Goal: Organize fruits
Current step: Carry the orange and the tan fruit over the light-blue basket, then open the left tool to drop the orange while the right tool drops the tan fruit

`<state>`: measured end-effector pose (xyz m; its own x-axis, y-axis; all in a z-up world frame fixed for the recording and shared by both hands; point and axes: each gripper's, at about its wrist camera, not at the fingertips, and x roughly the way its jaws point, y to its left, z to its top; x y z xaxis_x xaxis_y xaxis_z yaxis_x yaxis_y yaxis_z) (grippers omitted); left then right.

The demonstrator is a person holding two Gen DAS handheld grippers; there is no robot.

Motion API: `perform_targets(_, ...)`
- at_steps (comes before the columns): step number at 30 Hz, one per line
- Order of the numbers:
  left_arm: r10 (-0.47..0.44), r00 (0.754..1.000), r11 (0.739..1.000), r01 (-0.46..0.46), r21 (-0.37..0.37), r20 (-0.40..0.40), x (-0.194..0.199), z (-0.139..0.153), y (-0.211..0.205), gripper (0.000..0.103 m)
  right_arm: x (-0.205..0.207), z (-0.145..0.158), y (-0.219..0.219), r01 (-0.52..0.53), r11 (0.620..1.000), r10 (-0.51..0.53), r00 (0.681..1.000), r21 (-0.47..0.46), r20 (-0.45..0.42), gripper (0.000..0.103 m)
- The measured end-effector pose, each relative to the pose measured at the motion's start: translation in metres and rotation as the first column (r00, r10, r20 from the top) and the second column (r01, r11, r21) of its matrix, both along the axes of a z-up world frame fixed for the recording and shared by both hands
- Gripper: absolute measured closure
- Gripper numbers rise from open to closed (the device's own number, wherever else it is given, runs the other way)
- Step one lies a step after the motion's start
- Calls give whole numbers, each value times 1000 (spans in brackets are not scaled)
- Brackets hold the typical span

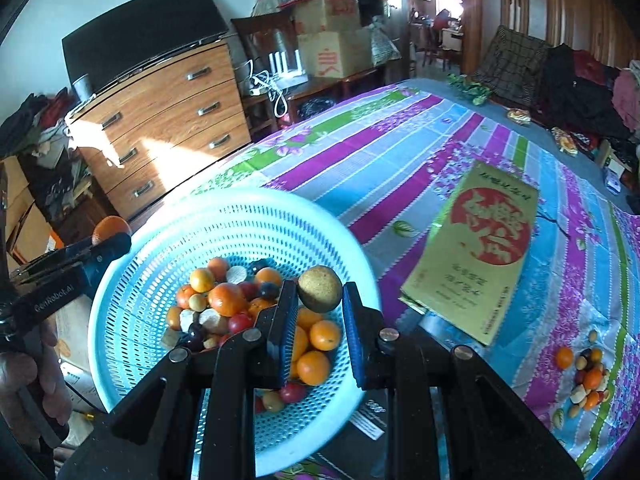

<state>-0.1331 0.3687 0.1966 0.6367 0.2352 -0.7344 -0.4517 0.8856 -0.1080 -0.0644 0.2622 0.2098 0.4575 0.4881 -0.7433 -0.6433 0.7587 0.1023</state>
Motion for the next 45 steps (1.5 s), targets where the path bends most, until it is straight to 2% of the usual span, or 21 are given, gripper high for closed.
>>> perform_targets(5,-8,998,1000,8,-6,-56,2,-14,5,61,3,-17,13,-21,1000,21,997,-6,-72,77)
perform_targets(11,-12,997,1000,11,-12,-74,2,-18,9,61,5,-25,12,-22,1000,19,995,-22,-98,77)
perform_targets(45,-15,997,1000,14,-18,-77,-1,-18,15,61,-1,-25,21,-36,999,32,995,-38,-100,77)
